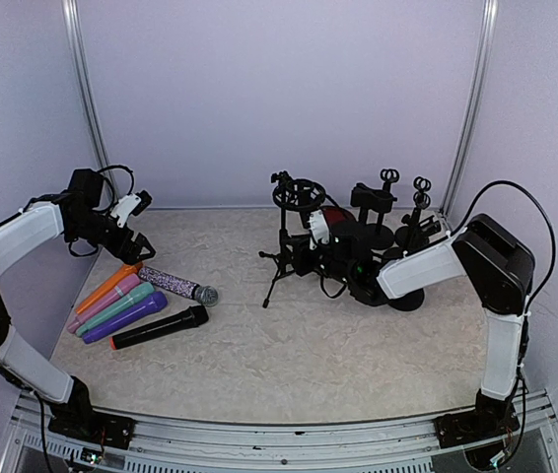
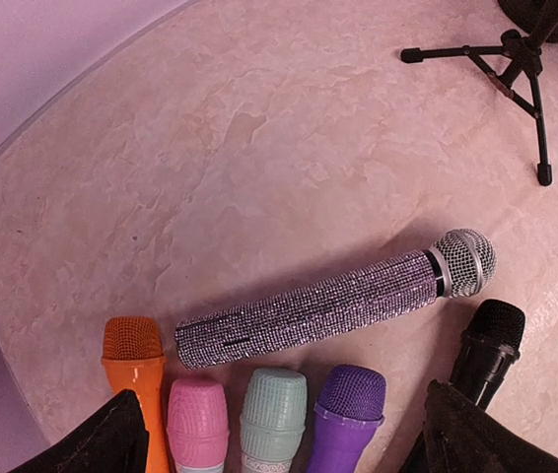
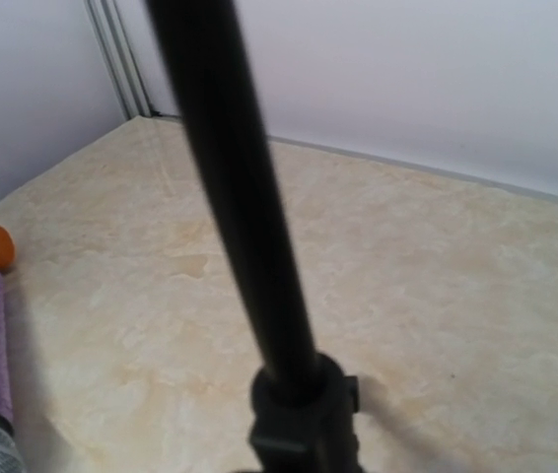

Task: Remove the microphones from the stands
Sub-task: Unscrew the knob on the stand of the microphone stand.

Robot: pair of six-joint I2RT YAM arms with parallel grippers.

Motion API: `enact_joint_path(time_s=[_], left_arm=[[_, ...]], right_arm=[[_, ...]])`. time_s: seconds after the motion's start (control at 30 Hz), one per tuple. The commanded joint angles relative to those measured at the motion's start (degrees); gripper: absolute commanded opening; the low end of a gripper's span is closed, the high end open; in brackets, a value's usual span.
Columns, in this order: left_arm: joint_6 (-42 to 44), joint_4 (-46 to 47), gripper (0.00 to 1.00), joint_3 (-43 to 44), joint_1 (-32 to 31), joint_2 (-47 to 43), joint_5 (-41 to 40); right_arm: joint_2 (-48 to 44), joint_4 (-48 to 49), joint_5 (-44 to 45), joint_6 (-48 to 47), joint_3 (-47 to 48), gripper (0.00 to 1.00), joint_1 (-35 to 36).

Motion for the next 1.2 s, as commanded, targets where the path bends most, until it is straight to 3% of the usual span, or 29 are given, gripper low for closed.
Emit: enact_joint_path(time_s=[0.0, 0.17, 0.5, 0.63, 0.83, 1.17], left_arm=[[0.9, -0.5, 0.94, 0.9, 0.5, -1.0, 0.4], [0.9, -0.5, 0.94, 0.9, 0.6, -0.8, 0.1], [1.1, -0.7, 0.93, 0.7, 0.5, -0.9, 0.3], [1.4, -0.9, 0.93, 0.5, 0.5, -1.1, 0.1], [1.5, -0.8, 0.93, 0.2, 0.5, -1.2, 0.1], [2.0, -1.1, 0.93, 0.1, 0.5, -1.8, -0.2]], right_arm=[[1.0, 0.1, -0.7, 1.4, 1.8, 0.28, -0.4], [0.6, -0.1, -0.5, 1.8, 2.0, 0.22, -0.4], [0.3, -1.1, -1.0, 6.5, 1.5, 0.0, -0.4], [-0.1, -0.9, -2.4, 10.6, 1.0, 0.0, -0.4], [-0.2, -1.4, -6.4, 23.1, 0.8, 0.0, -0.5], [4.2, 6.8, -17.2, 46.9, -2.0, 0.0, -2.4]])
